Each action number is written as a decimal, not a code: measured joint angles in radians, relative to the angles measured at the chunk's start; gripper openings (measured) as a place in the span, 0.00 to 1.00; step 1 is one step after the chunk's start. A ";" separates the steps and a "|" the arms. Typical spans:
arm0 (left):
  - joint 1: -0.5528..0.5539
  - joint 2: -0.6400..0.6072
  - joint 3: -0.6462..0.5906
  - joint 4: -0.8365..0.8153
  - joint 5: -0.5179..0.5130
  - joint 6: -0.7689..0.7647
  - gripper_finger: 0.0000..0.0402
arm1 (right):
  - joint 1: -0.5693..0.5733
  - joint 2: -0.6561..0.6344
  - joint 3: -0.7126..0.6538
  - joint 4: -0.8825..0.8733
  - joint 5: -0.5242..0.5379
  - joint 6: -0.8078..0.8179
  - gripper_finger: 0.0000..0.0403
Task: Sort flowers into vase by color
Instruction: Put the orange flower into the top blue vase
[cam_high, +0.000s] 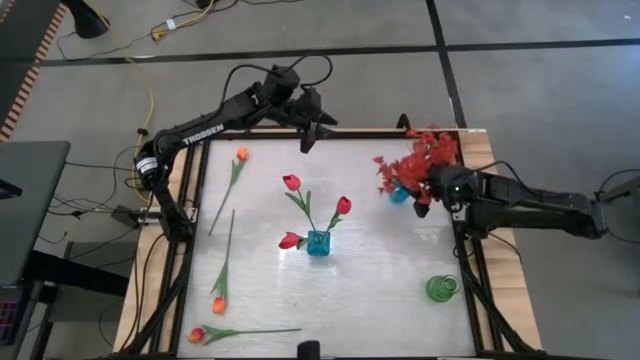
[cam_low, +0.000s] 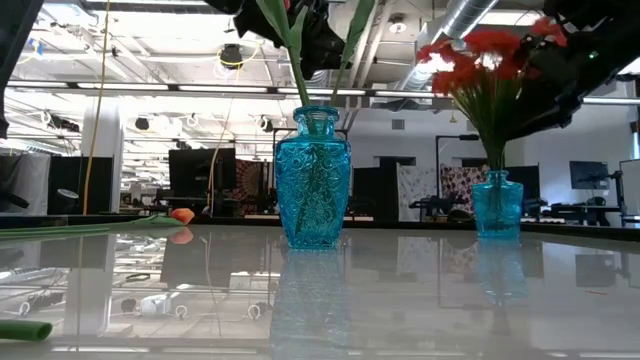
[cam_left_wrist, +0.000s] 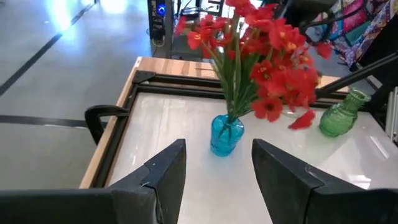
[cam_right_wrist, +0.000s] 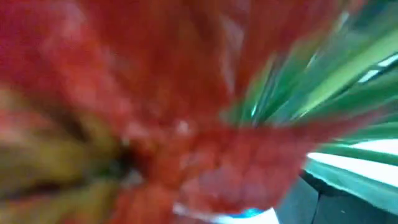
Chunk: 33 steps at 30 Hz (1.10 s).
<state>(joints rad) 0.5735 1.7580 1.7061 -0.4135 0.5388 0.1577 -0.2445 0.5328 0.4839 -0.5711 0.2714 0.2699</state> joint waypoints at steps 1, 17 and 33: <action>0.003 0.000 0.000 0.000 0.003 0.000 0.43 | 0.000 0.009 0.006 -0.013 -0.015 0.013 0.59; 0.024 0.000 0.000 0.002 0.056 0.019 0.43 | -0.020 0.191 0.203 -0.258 -0.101 0.092 0.59; 0.023 0.000 0.000 0.189 0.334 -0.070 0.43 | -0.020 0.215 0.349 -0.374 -0.225 0.115 0.59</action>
<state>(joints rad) 0.5968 1.7580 1.7058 -0.2247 0.8729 0.0873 -0.2642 0.7479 0.8332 -0.9451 0.0465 0.3850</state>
